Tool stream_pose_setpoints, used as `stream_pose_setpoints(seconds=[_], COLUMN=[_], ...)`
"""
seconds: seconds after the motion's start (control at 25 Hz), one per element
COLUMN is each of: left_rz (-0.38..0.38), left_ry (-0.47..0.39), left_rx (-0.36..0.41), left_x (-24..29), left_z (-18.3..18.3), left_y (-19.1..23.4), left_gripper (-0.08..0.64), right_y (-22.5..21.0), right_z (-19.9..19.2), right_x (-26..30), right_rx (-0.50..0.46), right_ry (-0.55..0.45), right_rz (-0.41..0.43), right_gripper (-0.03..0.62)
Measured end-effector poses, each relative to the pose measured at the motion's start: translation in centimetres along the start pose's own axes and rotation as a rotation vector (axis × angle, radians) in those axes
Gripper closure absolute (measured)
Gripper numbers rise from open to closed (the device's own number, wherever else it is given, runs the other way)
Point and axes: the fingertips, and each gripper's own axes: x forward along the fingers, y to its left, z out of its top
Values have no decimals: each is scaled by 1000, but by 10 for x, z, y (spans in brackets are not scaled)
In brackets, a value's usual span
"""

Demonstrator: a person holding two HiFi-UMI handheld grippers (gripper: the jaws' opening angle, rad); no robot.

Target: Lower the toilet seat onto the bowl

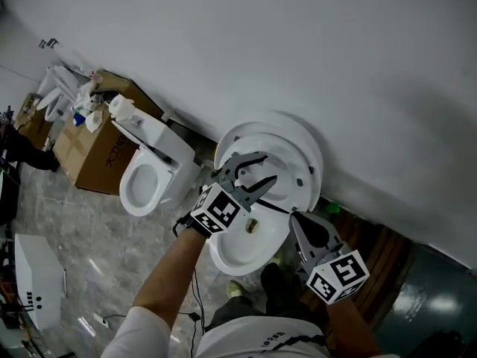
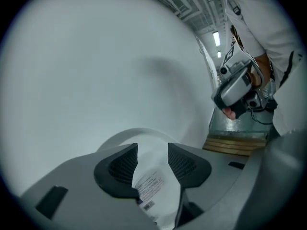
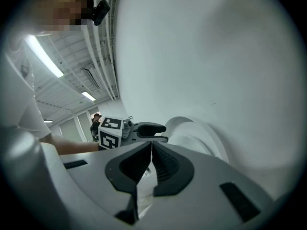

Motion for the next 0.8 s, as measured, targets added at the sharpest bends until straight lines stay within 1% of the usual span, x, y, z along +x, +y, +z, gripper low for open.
stream_pose_setpoints(seconds=[0.28,0.48,0.64,0.8], left_rz=[-45,-87,-132,-144], left_ry=[109,156,214,255], left_rx=[126,191,271,343], left_x=[36,52,66,75], left_z=[-33,-42,-53,-60], left_y=[17,28,27,26], left_gripper=[337,316,297,295], right_y=[-23,-36,-41,-45], right_z=[-7,-16,-22,-25], right_x=[8,12,15,15], right_rx=[30,66,75,92], right_ry=[29,58,75,83], right_rz=[-9,-27,-27,-30], right_gripper=[575,575,575,575])
